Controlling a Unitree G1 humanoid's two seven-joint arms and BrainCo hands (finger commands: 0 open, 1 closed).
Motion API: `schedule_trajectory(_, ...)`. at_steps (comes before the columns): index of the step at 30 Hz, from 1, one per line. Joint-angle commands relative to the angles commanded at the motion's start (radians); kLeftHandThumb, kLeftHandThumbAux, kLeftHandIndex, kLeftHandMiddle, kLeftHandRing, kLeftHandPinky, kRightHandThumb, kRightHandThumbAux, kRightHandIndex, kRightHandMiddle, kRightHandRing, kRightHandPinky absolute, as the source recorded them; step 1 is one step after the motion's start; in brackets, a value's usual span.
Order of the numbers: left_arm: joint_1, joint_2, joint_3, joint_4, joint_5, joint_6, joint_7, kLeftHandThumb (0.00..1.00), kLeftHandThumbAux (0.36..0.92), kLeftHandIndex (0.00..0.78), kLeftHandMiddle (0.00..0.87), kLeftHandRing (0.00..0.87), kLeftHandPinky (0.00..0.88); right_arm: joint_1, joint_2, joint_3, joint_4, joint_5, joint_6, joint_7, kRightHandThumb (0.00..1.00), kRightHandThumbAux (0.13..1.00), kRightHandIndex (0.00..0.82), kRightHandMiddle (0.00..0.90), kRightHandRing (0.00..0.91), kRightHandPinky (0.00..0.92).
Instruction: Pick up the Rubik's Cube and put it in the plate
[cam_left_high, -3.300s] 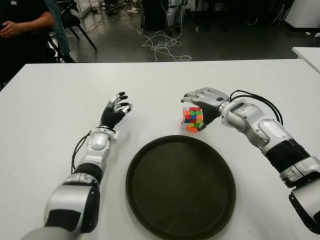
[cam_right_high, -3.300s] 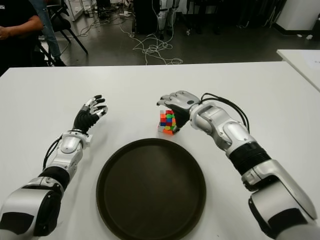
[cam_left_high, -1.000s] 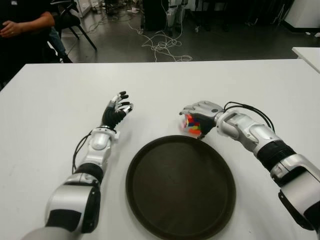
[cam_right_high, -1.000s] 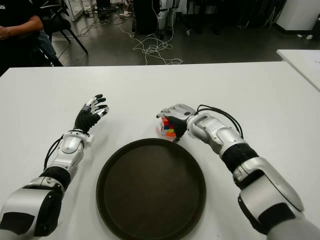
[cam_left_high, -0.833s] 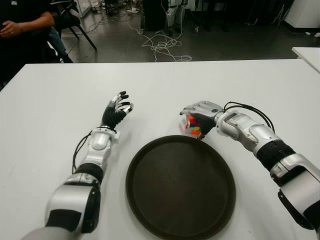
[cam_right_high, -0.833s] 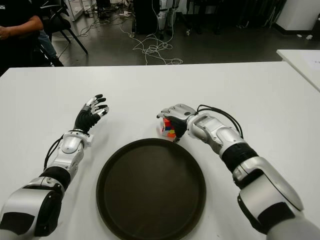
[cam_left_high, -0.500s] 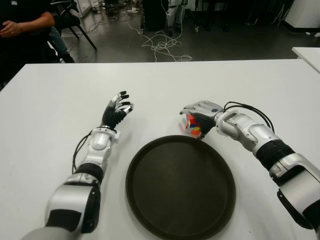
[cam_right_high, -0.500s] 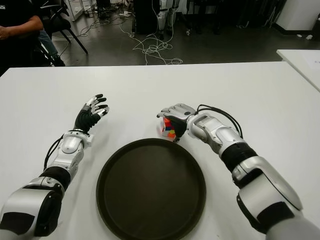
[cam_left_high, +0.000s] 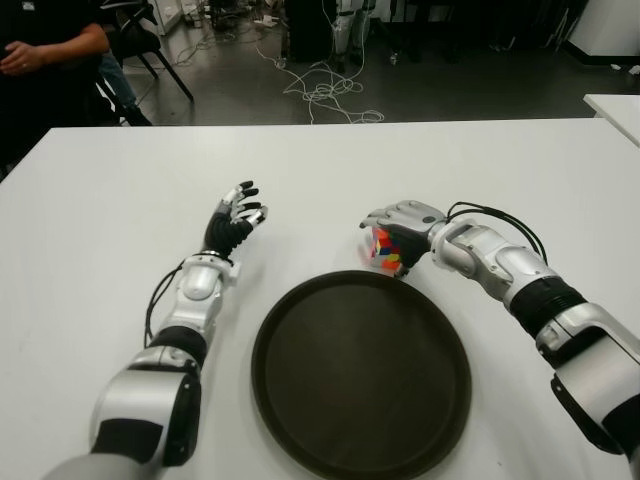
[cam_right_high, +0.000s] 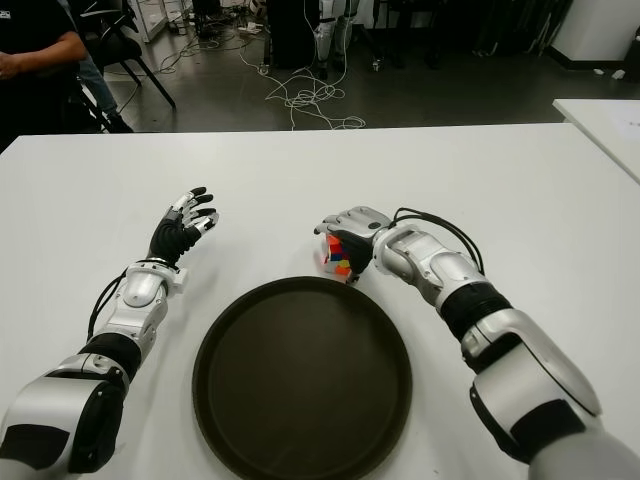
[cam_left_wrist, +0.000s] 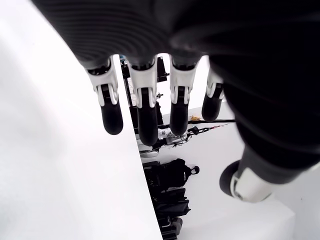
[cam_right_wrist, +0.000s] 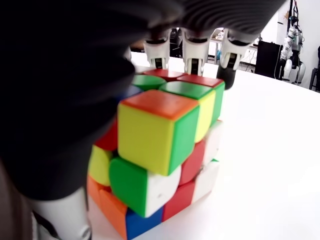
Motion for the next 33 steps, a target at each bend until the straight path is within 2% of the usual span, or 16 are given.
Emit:
schedule_trajectory(6, 0.0, 0.0, -0.001, -0.001, 0.001, -0.001, 0.001, 0.155, 0.66, 0.125, 0.161, 0.167, 0.165, -0.006, 0.004, 0.002, 0.023, 0.003, -0.009, -0.014, 0.0, 0.849, 0.146, 0.166, 0.178, 0.174)
schedule_trajectory(8, 0.0, 0.0, -0.001, -0.001, 0.001, 0.001, 0.0, 0.155, 0.661, 0.124, 0.162, 0.169, 0.168, 0.0, 0.003, -0.006, 0.022, 0.009, -0.021, -0.047, 0.024, 0.882, 0.176, 0.208, 0.223, 0.242)
schedule_trajectory(10, 0.0, 0.0, -0.001, -0.001, 0.0, 0.002, -0.001, 0.154, 0.664, 0.122, 0.164, 0.171, 0.174, 0.005, 0.004, -0.013, 0.021, 0.015, -0.028, -0.075, 0.104, 0.915, 0.228, 0.277, 0.296, 0.336)
schedule_trajectory(11, 0.0, 0.0, 0.0, -0.001, -0.001, 0.002, -0.002, 0.154, 0.666, 0.123, 0.164, 0.171, 0.174, 0.008, 0.005, -0.018, 0.02, 0.02, -0.032, -0.092, 0.22, 0.88, 0.263, 0.305, 0.319, 0.357)
schedule_trajectory(12, 0.0, -0.001, 0.0, -0.001, -0.001, 0.002, -0.003, 0.154, 0.67, 0.124, 0.163, 0.171, 0.172, 0.01, 0.006, -0.022, 0.02, 0.023, -0.034, -0.104, 0.39, 0.829, 0.316, 0.356, 0.359, 0.393)
schedule_trajectory(13, 0.0, -0.001, 0.001, -0.001, -0.002, 0.001, -0.003, 0.155, 0.672, 0.125, 0.163, 0.171, 0.171, 0.01, 0.009, -0.026, 0.02, 0.026, -0.034, -0.116, 0.499, 0.796, 0.349, 0.389, 0.385, 0.417)
schedule_trajectory(14, 0.0, -0.001, 0.001, -0.002, -0.002, 0.0, -0.003, 0.155, 0.673, 0.126, 0.163, 0.17, 0.171, 0.009, 0.01, -0.027, 0.021, 0.028, -0.033, -0.123, 0.569, 0.775, 0.372, 0.418, 0.414, 0.44)
schedule_trajectory(16, 0.0, -0.001, 0.001, -0.002, -0.002, -0.001, -0.004, 0.153, 0.673, 0.127, 0.163, 0.17, 0.171, 0.007, 0.013, -0.029, 0.023, 0.03, -0.03, -0.134, 0.63, 0.755, 0.392, 0.444, 0.44, 0.461)
schedule_trajectory(23, 0.0, 0.001, -0.001, 0.001, 0.002, -0.001, 0.0, 0.161, 0.668, 0.133, 0.168, 0.173, 0.173, 0.015, 0.017, -0.035, 0.014, 0.028, 0.002, -0.177, 0.69, 0.735, 0.411, 0.464, 0.465, 0.467)
schedule_trajectory(26, 0.0, 0.002, -0.003, 0.002, 0.005, -0.003, 0.005, 0.161, 0.662, 0.135, 0.171, 0.175, 0.171, 0.016, 0.019, -0.037, 0.01, 0.03, 0.012, -0.182, 0.789, 0.708, 0.38, 0.486, 0.462, 0.454)
schedule_trajectory(33, 0.001, 0.003, -0.004, -0.001, 0.005, -0.009, 0.006, 0.154, 0.659, 0.13, 0.166, 0.174, 0.175, 0.016, 0.029, -0.045, 0.009, 0.039, 0.041, -0.176, 0.822, 0.698, 0.38, 0.479, 0.432, 0.411)
